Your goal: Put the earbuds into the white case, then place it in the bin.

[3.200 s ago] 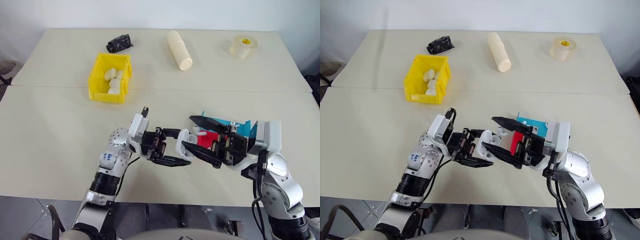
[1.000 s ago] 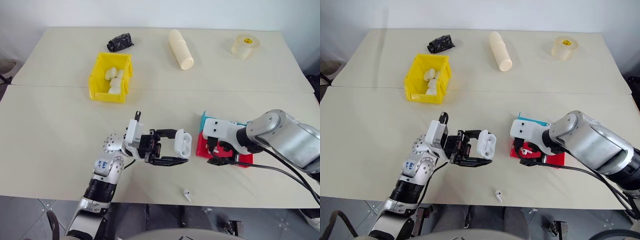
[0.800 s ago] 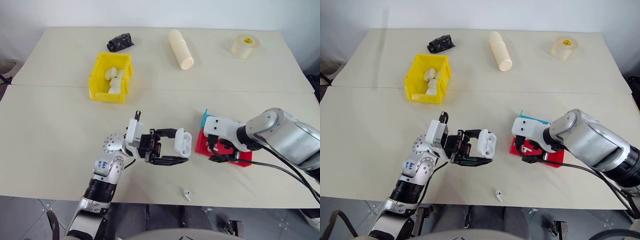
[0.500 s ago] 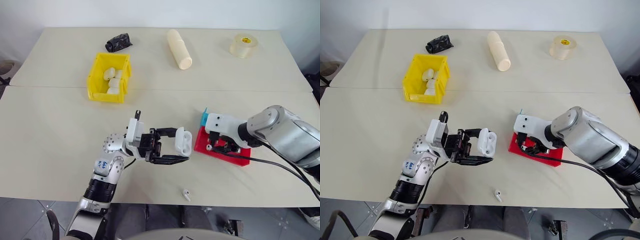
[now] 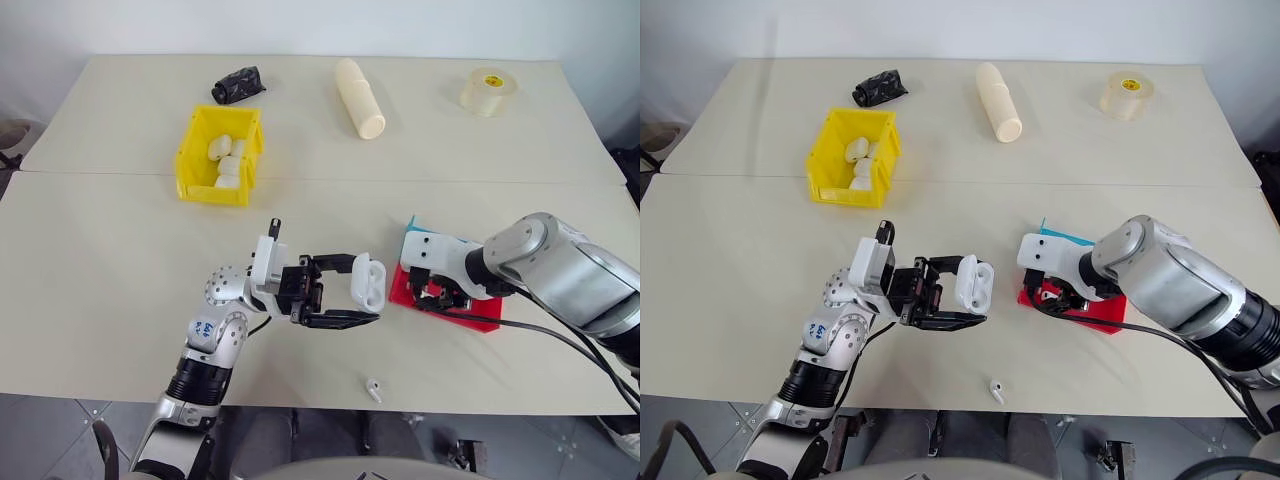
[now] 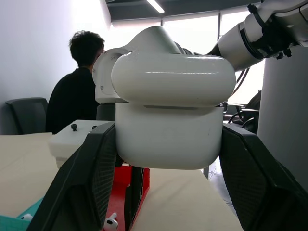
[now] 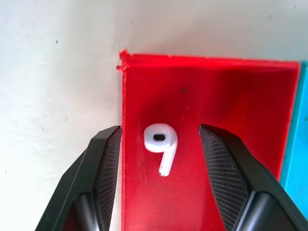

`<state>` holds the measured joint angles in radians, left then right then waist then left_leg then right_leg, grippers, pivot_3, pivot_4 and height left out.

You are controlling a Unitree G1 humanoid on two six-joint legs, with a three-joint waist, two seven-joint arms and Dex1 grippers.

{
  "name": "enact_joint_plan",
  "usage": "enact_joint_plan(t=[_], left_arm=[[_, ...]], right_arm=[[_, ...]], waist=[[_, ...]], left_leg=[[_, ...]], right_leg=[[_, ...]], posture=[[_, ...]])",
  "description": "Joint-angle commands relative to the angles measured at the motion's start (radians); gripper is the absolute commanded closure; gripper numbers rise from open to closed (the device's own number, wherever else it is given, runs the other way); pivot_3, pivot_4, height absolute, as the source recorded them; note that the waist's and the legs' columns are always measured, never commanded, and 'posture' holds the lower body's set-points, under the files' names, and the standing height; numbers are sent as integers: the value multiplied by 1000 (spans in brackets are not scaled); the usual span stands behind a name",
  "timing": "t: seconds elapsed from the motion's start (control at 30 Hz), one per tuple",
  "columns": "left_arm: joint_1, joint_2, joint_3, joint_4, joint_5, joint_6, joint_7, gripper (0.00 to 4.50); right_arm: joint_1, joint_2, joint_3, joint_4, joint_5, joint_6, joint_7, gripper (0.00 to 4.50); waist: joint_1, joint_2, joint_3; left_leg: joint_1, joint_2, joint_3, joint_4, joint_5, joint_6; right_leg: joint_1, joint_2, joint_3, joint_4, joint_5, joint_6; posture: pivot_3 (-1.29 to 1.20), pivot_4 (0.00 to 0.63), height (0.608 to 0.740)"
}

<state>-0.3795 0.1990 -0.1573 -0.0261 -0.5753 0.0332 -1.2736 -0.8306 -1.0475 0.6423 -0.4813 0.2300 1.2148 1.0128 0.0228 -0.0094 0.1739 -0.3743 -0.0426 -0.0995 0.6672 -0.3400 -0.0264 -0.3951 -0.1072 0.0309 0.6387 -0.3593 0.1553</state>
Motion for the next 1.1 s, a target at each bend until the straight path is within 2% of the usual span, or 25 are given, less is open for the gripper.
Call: enact_joint_plan(t=[0.03,0.07,0.2,0.73,0.83,0.9,1.1], left_arm=[[-2,-4,-1,-34,-13,0,5,1697],[-2,-4,-1,-35,-13,0,5,1697],[-1,-4,0,-38,-14,1,8,1697],[-4,-2,4,-32,-17,5,5,1697],[0,-3,4,-31,-16,2,2,1697],[3,-2,4,-29,-16,-1,0,1697],[8,1,8,-19,-15,-8,-11,1697]], right_arm=[[-20,6,15,-18,-25,-17,7,1865],[-20,8,19,-18,-28,-18,7,1865],[-14,4,31,-20,-44,-29,9,2712],[-1,-7,53,-31,-86,-44,37,2712],[4,-2,51,-35,-86,-41,40,3306],[9,-4,50,-42,-87,-40,42,3966],[24,-12,17,-58,-85,-25,36,4020]], waist=[[0,0,0],[0,0,0],[0,0,0],[0,0,0],[0,0,0],[-1,0,0],[0,0,0]], left_leg=[[0,0,0,0,0,0],[0,0,0,0,0,0],[0,0,0,0,0,0],[0,0,0,0,0,0],[0,0,0,0,0,0],[0,0,0,0,0,0],[0,0,0,0,0,0]], right_leg=[[0,0,0,0,0,0],[0,0,0,0,0,0],[0,0,0,0,0,0],[0,0,0,0,0,0],[0,0,0,0,0,0],[0,0,0,0,0,0],[0,0,0,0,0,0]], posture=[[0,150,740],[0,150,740],[0,150,740],[0,150,740],[0,150,740],[0,150,740],[0,150,740]])
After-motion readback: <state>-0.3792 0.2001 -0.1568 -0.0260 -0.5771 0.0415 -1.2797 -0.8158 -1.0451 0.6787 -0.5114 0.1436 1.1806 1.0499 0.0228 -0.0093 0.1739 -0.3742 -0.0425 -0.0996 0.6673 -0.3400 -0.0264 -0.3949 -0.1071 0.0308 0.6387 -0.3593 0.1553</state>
